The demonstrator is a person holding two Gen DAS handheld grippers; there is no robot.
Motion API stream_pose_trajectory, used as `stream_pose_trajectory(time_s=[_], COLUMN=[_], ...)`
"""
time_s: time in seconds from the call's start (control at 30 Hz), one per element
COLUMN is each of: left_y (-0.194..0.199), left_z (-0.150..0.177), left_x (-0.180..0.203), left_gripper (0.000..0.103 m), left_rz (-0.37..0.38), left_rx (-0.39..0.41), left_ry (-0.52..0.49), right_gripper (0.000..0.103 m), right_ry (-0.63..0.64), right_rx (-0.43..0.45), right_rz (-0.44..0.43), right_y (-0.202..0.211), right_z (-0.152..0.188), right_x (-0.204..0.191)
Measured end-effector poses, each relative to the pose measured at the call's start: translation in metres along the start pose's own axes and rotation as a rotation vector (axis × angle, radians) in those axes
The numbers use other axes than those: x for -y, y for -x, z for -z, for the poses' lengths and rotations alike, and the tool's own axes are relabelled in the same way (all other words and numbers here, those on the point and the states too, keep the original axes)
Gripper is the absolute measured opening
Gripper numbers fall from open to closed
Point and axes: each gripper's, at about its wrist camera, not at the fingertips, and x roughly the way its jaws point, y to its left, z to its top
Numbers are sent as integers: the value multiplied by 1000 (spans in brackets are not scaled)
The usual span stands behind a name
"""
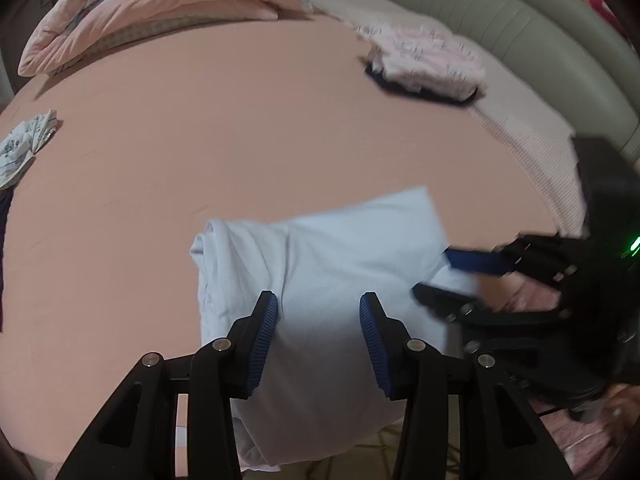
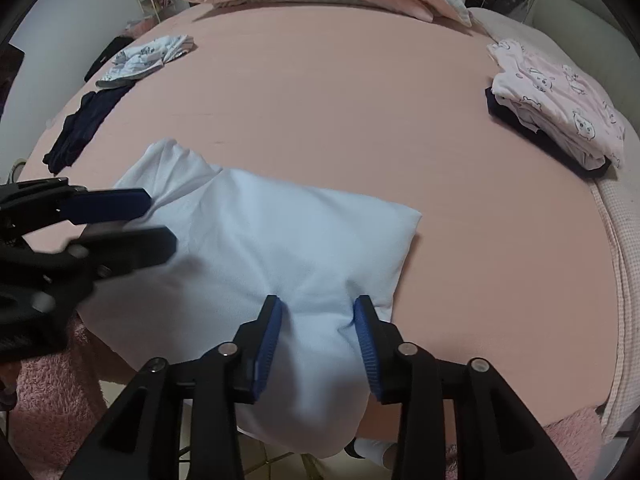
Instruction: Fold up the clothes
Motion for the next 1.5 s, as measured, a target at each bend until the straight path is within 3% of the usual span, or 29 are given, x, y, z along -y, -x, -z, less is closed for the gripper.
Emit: stream_pose_trajectory(time_s=[0.37,0.4,0.43,0.5,0.63,0.7,0.9,1.03,1.13,1.23,1.33,1.37,1.5], left_y=[-2,1,5,17,47,46,-1,-25,-26,-20,-2,6,25], left_z=[21,23,24,22,3,-10,-26,-15,-7,2,13,16,18], left_x=[-36,-42,-47,-52,-41,-34,-14,-37,-62,-87,-110,-112,-79], left_gripper=[42,41,41,39,39,39,39,39,28,29,29,28,30], left_rz=[57,68,80,109,55,85,98,80,85,-62,-16,-6,20], left_rx=[-5,-5,-4,10,108,124,33,-9,7,16,49,66,124], left_ry=[84,104,122,147,92,77,8,101,209,273,376,390,273], right_gripper=[44,46,56,59,59,59,59,59,59,61,62,62,64], right_ry=[-53,-80,-107,-110,-97,-90,-70,-20,-90,-154,-209,-219,-167], right_rx=[-10,-18,-25,-19,3,13,45,8,9,17,18,24,60], right_rz=[-41,-37,-33,-33,-34,-34,-36,2,-30,-40,-57,-61,-48], right_y=[-5,-5,-6,-5,-3,-2,2,-28,-36,-34,-28,-23,-1], right_z=[11,14,17,12,-3,-10,-31,-35,-28,-21,-12,-10,-8], right_x=[21,30,39,42,44,44,47,29,41,57,70,71,60])
